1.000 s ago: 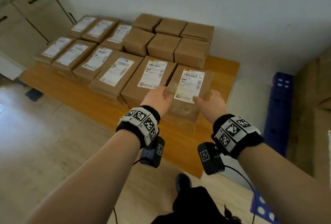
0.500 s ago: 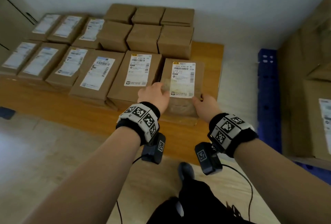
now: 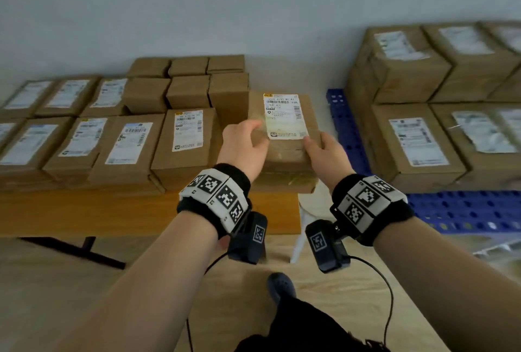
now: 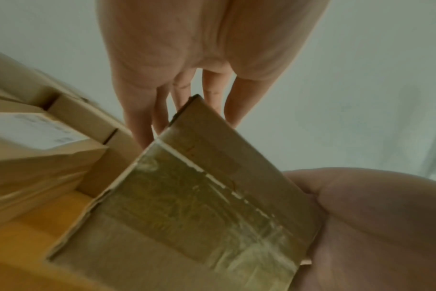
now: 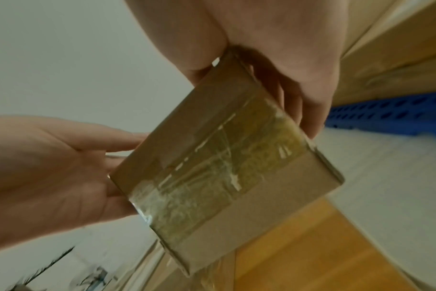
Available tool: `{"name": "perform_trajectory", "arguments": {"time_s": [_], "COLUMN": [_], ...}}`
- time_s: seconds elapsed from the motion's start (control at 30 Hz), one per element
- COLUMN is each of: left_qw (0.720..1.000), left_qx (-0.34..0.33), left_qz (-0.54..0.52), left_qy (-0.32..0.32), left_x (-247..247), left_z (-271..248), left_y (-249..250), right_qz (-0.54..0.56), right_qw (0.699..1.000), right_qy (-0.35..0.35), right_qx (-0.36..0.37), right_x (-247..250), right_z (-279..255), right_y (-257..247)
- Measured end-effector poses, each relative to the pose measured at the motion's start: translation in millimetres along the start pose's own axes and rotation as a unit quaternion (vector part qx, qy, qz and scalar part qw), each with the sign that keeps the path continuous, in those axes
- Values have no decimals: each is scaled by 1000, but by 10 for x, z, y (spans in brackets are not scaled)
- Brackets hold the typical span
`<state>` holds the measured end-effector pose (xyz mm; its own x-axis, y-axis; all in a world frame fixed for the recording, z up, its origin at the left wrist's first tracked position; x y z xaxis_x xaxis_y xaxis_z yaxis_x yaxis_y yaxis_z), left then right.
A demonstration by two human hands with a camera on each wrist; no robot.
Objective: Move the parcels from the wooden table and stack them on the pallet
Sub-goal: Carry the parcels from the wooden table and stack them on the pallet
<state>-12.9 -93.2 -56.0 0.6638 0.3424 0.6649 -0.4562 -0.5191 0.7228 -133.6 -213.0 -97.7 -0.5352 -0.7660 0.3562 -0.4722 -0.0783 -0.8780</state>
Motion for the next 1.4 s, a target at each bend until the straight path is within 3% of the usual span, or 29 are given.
{"name": "perform_trajectory", "arguments": {"time_s": [0.4,0.67,1.03,1.4], "left_qw": [986,982,994,999], "left_qx": [-164,-185,-103,-19], "left_qz": [5,8,-1,-31], "left_qy": [-11,-49,-30,36], "left_x": [-339,-927,-1774,-2017], "left_z": [-195,-10,431,486], "left_y": [1289,1845,2283,2263], "right_qz": [51,69,31,59], "right_qw": [982,973,991,998], "right_qy": [181,221,131,-13], "right_qx": [33,24,11,25], "right_x": [1302,2057,2948,2956], "right_z": [-843,-978,-529,-205], "right_y": [-106,201,685,959]}}
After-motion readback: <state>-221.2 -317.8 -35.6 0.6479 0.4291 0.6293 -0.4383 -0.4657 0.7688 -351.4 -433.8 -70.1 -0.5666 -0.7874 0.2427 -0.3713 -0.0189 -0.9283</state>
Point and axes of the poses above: each hand's wrist, its own z-axis towards the middle knuckle, its own x-axis out of the back of the hand, y = z × x, the point moved 9 cm from there along z, towards the middle knuckle, and after that the axes turned 13 degrees about -y, right-handed, at the moved point
